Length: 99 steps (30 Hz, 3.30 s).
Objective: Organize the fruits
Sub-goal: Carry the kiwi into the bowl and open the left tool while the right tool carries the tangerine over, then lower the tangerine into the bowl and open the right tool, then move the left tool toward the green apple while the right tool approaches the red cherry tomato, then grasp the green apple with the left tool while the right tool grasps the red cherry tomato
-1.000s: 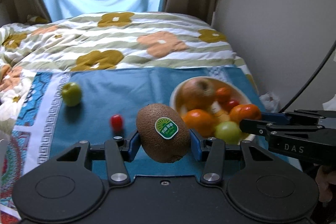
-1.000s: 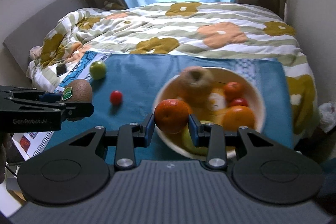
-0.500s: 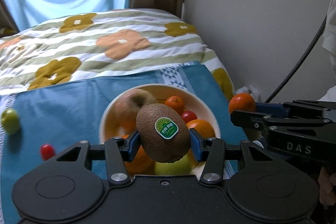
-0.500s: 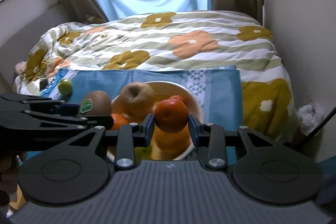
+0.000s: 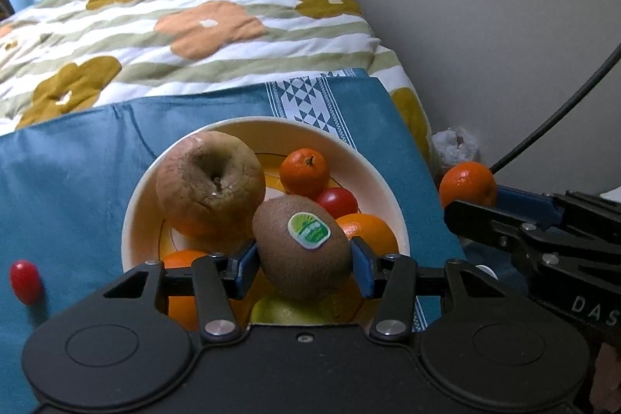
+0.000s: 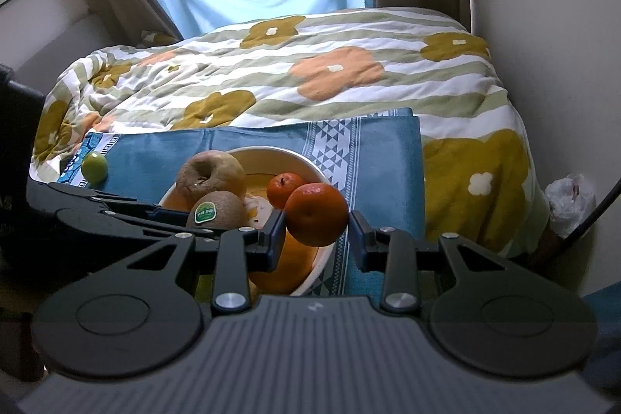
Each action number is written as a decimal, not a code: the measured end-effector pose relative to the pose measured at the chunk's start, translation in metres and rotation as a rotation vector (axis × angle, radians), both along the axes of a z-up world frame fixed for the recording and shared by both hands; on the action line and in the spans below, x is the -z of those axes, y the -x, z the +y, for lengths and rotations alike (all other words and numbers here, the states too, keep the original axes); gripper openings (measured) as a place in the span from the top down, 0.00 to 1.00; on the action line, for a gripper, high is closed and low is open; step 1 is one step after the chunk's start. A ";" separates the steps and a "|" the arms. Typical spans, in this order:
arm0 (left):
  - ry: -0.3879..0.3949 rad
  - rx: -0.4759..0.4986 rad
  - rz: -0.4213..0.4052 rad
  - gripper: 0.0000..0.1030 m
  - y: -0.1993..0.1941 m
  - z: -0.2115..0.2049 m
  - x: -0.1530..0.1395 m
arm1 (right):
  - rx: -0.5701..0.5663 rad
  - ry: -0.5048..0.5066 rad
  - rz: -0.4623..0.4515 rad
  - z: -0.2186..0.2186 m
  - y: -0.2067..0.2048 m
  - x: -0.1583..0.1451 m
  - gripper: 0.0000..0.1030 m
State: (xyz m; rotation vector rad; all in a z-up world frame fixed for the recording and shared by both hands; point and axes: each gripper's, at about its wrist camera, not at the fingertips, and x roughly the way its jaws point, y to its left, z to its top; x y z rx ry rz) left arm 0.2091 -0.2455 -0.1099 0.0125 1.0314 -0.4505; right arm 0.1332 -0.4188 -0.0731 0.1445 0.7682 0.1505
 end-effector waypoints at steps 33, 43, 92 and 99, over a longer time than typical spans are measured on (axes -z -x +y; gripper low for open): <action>-0.079 -0.212 -0.191 0.16 0.057 0.084 -0.033 | -0.160 0.001 0.013 0.041 -0.061 0.020 0.52; -0.089 -0.244 -0.205 0.16 0.064 0.092 -0.033 | -0.138 0.022 -0.036 0.041 -0.052 0.020 0.00; -0.260 0.000 -0.232 0.01 -0.034 0.309 -0.050 | -0.055 0.039 0.183 0.277 -0.039 0.008 0.00; -0.244 0.159 -0.172 0.08 -0.080 0.307 -0.016 | 0.024 0.035 0.245 0.300 -0.065 0.031 0.00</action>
